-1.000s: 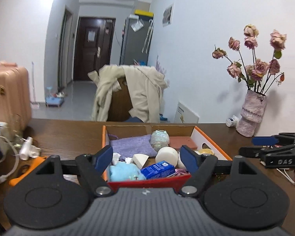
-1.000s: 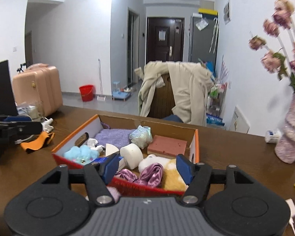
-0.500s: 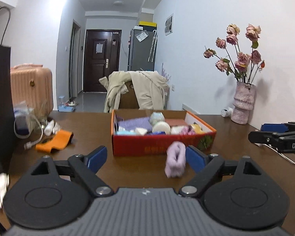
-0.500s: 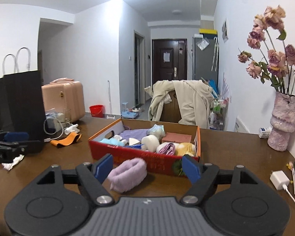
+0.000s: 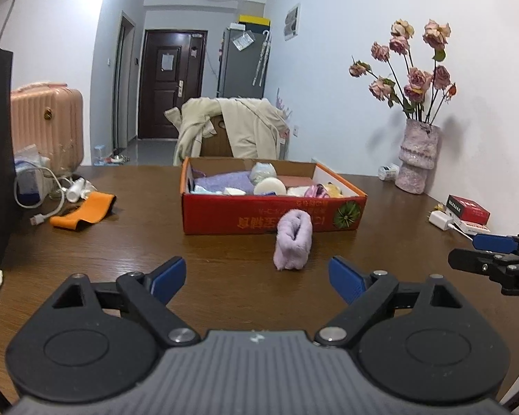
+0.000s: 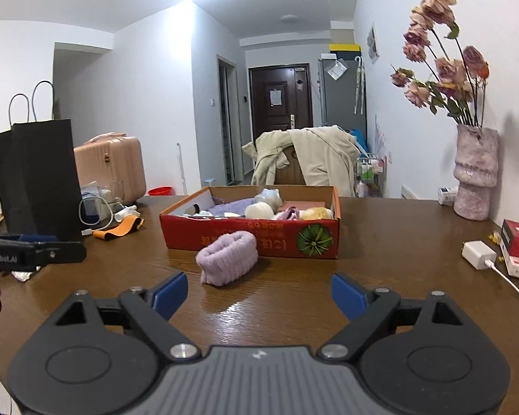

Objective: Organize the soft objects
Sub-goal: 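Move the right gripper back to the lilac fuzzy sock, then close the right gripper on the lilac fuzzy sock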

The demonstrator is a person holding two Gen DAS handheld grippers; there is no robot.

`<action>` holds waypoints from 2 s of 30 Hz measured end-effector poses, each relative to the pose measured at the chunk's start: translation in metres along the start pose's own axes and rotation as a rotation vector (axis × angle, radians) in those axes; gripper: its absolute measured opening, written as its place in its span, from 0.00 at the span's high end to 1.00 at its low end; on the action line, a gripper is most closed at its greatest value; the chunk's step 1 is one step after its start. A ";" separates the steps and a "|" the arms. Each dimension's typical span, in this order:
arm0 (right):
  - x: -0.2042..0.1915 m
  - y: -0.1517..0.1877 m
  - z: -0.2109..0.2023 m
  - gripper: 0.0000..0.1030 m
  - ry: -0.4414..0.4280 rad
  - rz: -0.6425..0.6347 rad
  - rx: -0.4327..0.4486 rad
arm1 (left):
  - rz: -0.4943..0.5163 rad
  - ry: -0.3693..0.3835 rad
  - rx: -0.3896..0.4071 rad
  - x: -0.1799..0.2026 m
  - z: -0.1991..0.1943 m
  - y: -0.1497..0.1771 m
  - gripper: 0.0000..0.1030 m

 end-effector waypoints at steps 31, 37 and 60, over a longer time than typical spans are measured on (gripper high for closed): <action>0.014 0.013 0.088 0.15 -0.010 0.123 -0.134 | 0.333 0.242 -0.186 0.040 0.149 0.040 0.41; 0.000 -0.010 0.112 0.21 -0.043 0.114 -0.116 | 0.159 0.272 -0.145 0.030 0.114 0.044 0.40; 0.005 0.042 0.093 0.78 -0.025 0.114 -0.151 | -0.318 0.387 -0.214 0.018 0.097 0.050 0.43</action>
Point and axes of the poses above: each gripper's, at about its wrist camera, not at the fingertips, and z roughly the way its jaws point, x to its right, y to its underside, the point moved 10 cm from there along z, roughly the way its jaws point, and after that the axes turned 12 degrees about y, right-handed, at the moved point
